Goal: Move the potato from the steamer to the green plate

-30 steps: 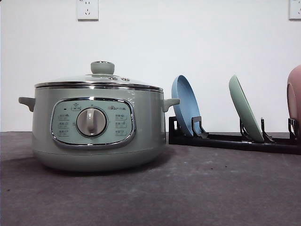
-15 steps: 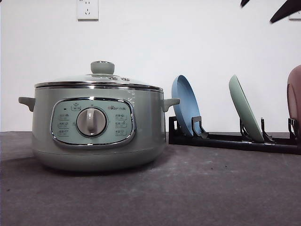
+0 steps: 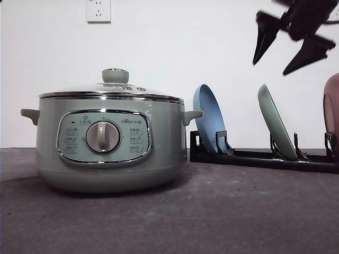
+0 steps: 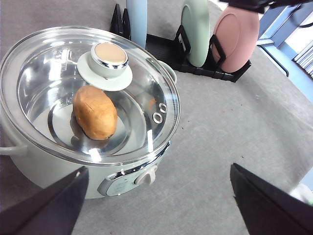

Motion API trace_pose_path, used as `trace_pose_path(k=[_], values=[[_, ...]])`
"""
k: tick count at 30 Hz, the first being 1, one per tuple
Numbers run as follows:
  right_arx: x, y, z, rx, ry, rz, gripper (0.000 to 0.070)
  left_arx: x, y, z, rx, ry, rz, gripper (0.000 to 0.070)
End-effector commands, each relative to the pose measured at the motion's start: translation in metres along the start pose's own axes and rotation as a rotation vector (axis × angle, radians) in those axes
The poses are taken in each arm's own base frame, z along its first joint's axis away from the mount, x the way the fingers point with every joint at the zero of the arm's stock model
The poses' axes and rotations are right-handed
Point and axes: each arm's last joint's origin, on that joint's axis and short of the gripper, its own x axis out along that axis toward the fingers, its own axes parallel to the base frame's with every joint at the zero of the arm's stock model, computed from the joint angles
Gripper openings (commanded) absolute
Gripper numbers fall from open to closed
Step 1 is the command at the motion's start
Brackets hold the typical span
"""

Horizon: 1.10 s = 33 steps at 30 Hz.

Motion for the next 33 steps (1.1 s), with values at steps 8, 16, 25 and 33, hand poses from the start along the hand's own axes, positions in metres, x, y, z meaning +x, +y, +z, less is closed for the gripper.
trace_pose_path(k=[8, 16, 25, 33], values=[[0.041, -0.012, -0.005, 0.020, 0.036, -0.012, 0.0468, -0.003, -0.003, 0.006, 0.028, -0.018, -0.008, 0.0595], [0.051, -0.016, -0.008, 0.023, 0.050, -0.027, 0.0274, -0.003, -0.003, 0.006, 0.028, -0.018, -0.008, 0.0595], [0.051, -0.015, -0.008, 0.024, 0.051, -0.024, 0.0076, -0.003, -0.003, 0.006, 0.028, -0.019, -0.008, 0.0595], [0.050, -0.014, -0.008, 0.051, 0.057, 0.026, 0.0006, -0.003, -0.003, 0.006, 0.028, -0.019, -0.008, 0.0595]])
